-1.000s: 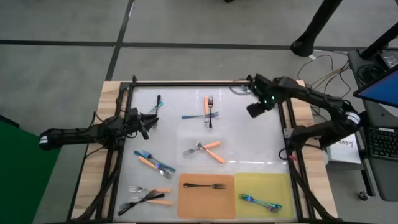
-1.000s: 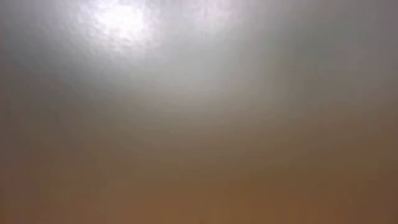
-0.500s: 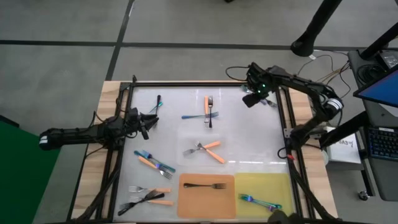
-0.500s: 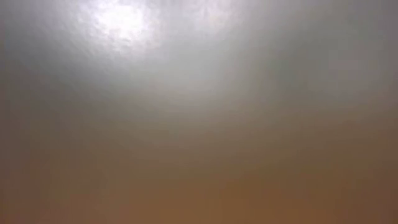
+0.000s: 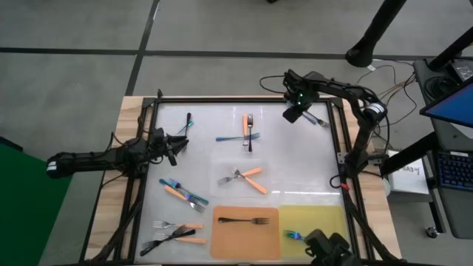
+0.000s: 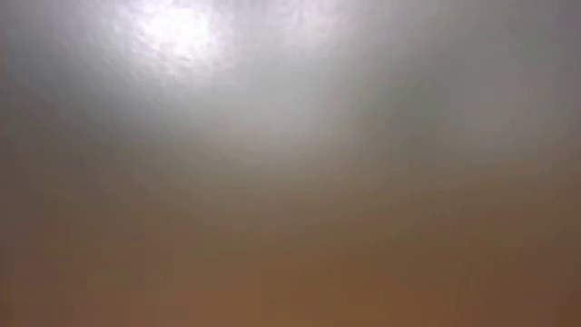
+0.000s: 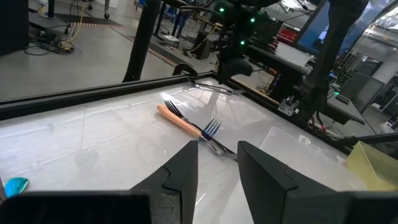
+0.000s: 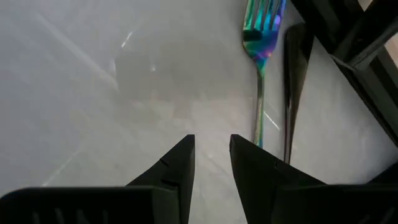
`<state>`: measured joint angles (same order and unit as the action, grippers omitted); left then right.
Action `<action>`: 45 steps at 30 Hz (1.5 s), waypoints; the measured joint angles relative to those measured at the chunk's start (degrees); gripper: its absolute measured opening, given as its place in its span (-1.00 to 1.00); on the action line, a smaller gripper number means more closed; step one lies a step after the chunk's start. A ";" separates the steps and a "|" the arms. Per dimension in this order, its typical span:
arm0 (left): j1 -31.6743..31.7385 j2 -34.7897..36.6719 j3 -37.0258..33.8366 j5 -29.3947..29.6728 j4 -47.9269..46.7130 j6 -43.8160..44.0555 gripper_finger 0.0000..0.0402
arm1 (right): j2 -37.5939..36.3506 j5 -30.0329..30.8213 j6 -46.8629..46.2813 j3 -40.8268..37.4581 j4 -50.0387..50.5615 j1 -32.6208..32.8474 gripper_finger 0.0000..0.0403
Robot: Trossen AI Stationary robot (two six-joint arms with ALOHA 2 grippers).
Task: Sort silverware by color (type)
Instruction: Put the blue fork into the yellow bin
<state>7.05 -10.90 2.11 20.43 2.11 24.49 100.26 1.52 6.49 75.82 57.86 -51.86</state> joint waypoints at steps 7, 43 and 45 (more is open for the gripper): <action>0.01 -0.01 0.00 0.00 0.00 0.00 -0.52 | 2.86 -0.01 1.24 1.05 -0.40 -3.52 -0.47; 0.01 -0.02 0.00 0.00 0.00 0.00 -0.52 | 6.92 -0.46 3.92 -0.07 -1.61 -7.43 -0.35; 0.01 -0.02 0.00 0.00 0.00 0.00 -0.52 | 6.92 -0.47 4.07 -0.23 -1.67 -7.43 -0.36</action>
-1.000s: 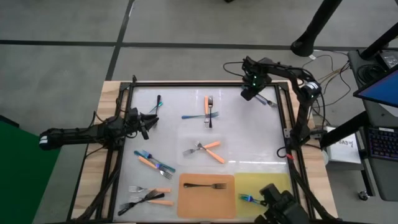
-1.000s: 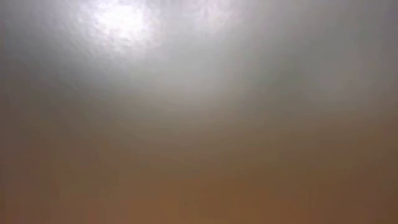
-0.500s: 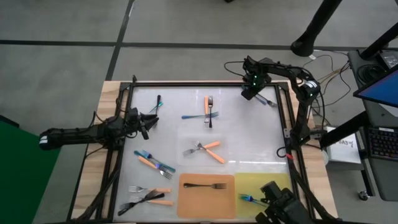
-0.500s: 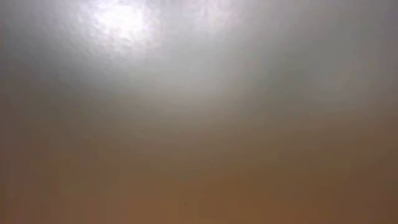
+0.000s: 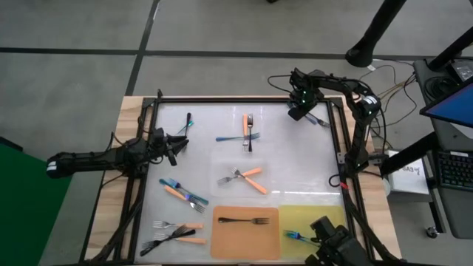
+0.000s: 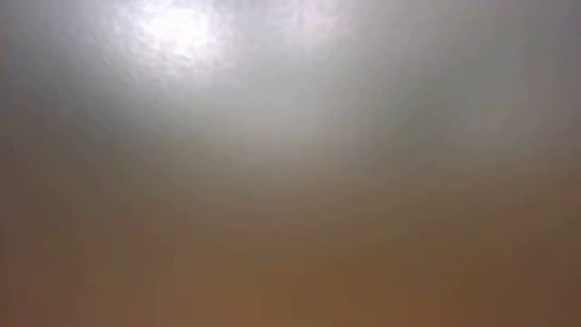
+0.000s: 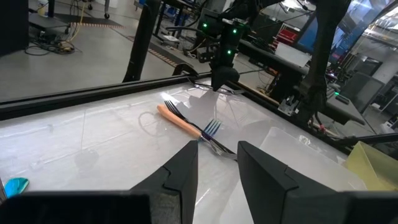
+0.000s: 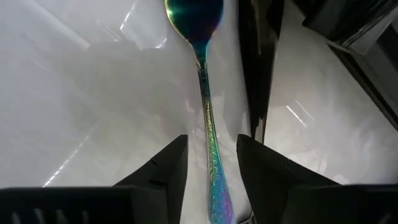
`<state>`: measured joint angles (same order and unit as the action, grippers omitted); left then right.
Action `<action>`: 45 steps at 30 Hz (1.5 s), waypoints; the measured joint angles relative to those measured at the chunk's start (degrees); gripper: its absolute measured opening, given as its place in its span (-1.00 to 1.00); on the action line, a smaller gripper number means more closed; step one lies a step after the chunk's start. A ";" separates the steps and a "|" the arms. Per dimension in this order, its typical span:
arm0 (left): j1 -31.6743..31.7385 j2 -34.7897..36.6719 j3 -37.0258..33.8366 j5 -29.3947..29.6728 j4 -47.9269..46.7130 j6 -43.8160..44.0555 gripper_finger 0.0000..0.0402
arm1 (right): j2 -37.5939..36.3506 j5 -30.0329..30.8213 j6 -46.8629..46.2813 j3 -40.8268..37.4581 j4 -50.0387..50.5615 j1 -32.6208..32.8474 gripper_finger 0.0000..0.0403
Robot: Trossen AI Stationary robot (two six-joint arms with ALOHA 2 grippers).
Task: Sort silverware by color (type)
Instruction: Put the blue fork into the yellow bin
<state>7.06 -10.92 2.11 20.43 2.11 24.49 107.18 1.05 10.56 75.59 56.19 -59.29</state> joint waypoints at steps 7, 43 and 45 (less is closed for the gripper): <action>0.01 0.00 0.00 0.00 0.00 0.00 -0.52 | 0.00 -0.01 -0.01 -0.22 -0.09 0.01 -0.37; 0.02 0.02 0.00 0.00 0.00 0.00 -0.52 | 6.87 0.01 -1.98 8.81 6.99 0.39 -0.95; 0.00 0.00 0.00 0.00 0.00 0.00 -0.52 | 6.02 0.05 -2.11 8.81 7.48 0.37 -0.95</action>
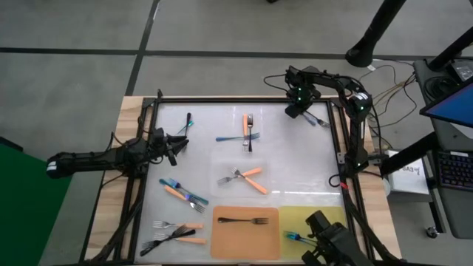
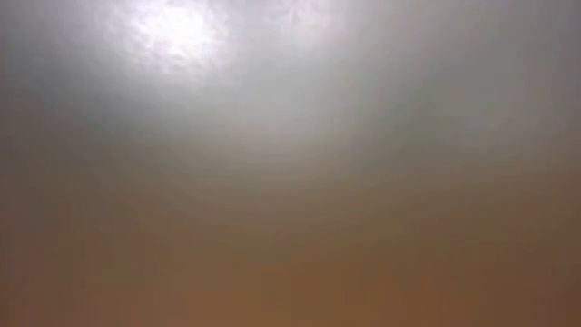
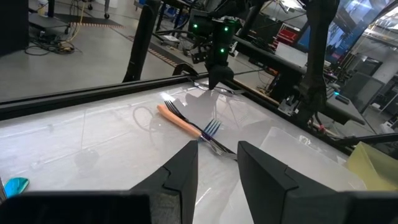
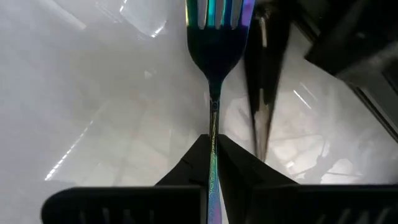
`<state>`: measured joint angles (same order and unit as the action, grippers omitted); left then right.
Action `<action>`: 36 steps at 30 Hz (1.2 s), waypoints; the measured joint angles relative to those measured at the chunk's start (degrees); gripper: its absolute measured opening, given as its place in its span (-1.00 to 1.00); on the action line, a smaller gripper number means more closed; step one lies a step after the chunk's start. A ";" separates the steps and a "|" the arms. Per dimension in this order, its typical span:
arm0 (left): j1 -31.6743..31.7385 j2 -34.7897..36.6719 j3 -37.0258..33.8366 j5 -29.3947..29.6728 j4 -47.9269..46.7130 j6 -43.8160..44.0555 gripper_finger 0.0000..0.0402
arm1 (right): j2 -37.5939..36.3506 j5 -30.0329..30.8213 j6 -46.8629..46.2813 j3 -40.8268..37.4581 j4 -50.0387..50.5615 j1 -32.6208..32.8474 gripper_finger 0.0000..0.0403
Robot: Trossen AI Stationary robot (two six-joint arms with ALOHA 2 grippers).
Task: Sort silverware by color (type)
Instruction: Put the blue fork into the yellow bin
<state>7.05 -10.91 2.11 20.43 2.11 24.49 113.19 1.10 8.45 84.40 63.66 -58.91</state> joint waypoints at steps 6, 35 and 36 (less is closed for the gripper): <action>0.00 0.02 0.00 0.00 0.00 -0.01 -0.52 | -3.46 -4.11 -0.07 0.17 1.17 -0.04 -0.95; 0.02 0.01 0.00 0.00 0.00 0.00 -0.52 | -43.81 -13.14 -29.35 -14.23 9.80 32.94 -0.96; 0.00 0.00 0.00 -0.01 0.00 0.00 -0.52 | -45.60 -13.14 -32.35 -15.78 9.51 35.76 -0.96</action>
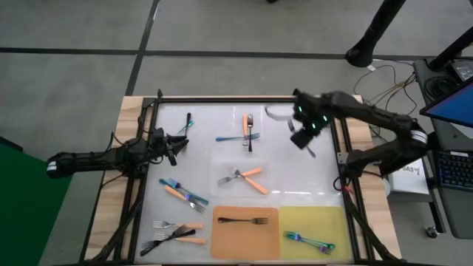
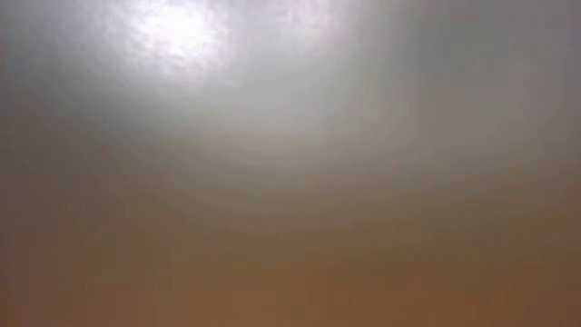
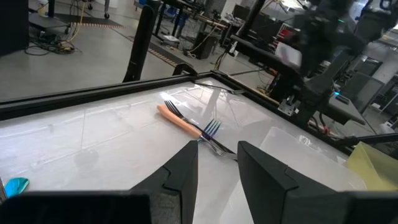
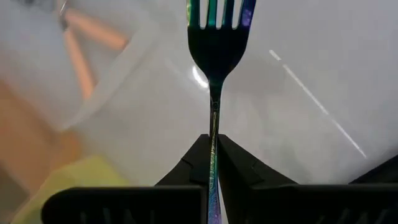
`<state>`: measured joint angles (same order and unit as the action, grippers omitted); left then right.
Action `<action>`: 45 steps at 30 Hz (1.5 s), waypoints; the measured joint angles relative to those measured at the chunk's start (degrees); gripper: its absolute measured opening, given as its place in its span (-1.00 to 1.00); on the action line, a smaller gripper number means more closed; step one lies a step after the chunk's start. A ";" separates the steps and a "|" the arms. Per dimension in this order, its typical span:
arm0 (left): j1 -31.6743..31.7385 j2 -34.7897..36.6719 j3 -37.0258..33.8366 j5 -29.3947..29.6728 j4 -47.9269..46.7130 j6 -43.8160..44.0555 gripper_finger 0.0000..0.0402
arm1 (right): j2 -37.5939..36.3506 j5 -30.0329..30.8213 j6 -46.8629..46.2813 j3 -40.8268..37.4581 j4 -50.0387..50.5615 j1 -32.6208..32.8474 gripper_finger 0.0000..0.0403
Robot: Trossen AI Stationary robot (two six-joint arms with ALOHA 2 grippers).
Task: Sort silverware by color (type)
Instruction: Put the blue fork into the yellow bin, then put the black fork into the orange bin
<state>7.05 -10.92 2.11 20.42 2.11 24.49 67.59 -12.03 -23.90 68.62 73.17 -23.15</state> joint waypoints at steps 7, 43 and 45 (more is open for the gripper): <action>0.00 0.00 0.00 0.01 0.00 0.00 -0.52 | -7.38 0.01 -16.41 -9.36 -5.75 22.50 -0.96; 0.02 0.00 0.00 0.01 0.00 0.00 -0.52 | 12.36 -4.92 -32.07 -10.59 -30.00 67.95 -0.57; 0.02 0.00 0.00 0.01 0.00 0.00 -0.52 | 12.33 -4.96 -32.39 -9.85 -29.56 67.67 -0.54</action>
<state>7.07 -10.92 2.11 20.43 2.11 24.49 79.92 -16.99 -56.29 58.77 43.62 44.52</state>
